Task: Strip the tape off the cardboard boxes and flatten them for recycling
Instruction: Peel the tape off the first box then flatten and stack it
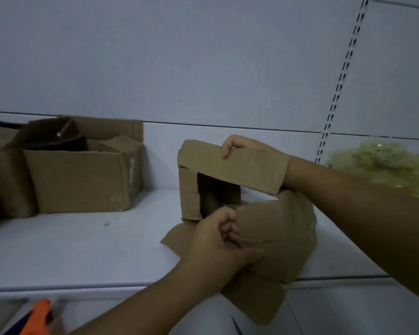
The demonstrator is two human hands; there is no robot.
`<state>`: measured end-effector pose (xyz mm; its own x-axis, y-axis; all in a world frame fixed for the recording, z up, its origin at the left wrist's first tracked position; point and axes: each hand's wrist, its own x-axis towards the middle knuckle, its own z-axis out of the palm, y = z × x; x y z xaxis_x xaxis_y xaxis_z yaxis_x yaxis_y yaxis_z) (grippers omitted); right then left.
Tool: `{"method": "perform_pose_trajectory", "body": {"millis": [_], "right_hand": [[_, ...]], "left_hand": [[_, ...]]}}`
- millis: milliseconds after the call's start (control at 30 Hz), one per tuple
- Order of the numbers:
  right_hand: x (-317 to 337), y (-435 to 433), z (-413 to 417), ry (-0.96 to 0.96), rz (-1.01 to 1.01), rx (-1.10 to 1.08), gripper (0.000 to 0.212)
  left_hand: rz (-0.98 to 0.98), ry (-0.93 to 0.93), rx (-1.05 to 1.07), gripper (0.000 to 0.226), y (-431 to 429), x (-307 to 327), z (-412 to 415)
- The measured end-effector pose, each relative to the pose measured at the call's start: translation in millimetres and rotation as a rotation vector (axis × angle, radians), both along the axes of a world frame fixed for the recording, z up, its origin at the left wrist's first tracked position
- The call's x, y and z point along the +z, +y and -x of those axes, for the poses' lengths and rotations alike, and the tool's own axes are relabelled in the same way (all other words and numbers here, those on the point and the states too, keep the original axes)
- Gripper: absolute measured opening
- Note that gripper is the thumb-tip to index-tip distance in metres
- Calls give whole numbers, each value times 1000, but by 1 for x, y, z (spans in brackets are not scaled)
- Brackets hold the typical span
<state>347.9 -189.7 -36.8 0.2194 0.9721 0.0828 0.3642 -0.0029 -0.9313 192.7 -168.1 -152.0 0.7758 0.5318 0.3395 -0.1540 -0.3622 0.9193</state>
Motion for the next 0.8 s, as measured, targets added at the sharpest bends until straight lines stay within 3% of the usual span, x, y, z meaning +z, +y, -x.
{"method": "perform_pose_trajectory", "body": {"millis": [67,133,167,233,333,367,400,500,533,600,667,733,800], "right_hand": [[-11,3,3,56,19,-39,15],[-23,7,5,-45,18,-81,11],[-28,10,7,-113,13,-85,12],[-35,13,15,-133,-9,-86,16],[-37,14,23,1,-7,-100,19],[-36,15,23,1,-2,-100,18],[-35,14,23,3,12,-95,15],[-34,16,30,-63,27,-38,12],[-34,19,33,-88,32,-26,13],[-35,20,38,-170,19,-16,12],[-34,16,33,-377,-46,8,11],[-33,8,21,-816,-62,37,44],[-38,-2,14,-1079,-116,-98,57]], "left_hand": [[-56,67,-107,33,0,-4,19],[-143,165,-389,21,3,0,40],[-173,201,-436,29,8,2,48],[-92,160,-260,55,25,4,56],[112,-92,372,32,61,9,52],[143,-129,484,16,75,10,49],[150,-79,503,18,85,12,46],[172,105,349,91,106,14,29],[197,127,302,100,108,15,25],[269,91,189,94,113,13,21],[319,47,132,79,119,12,24],[368,47,179,75,125,9,31],[445,32,178,74,130,3,38]]}}
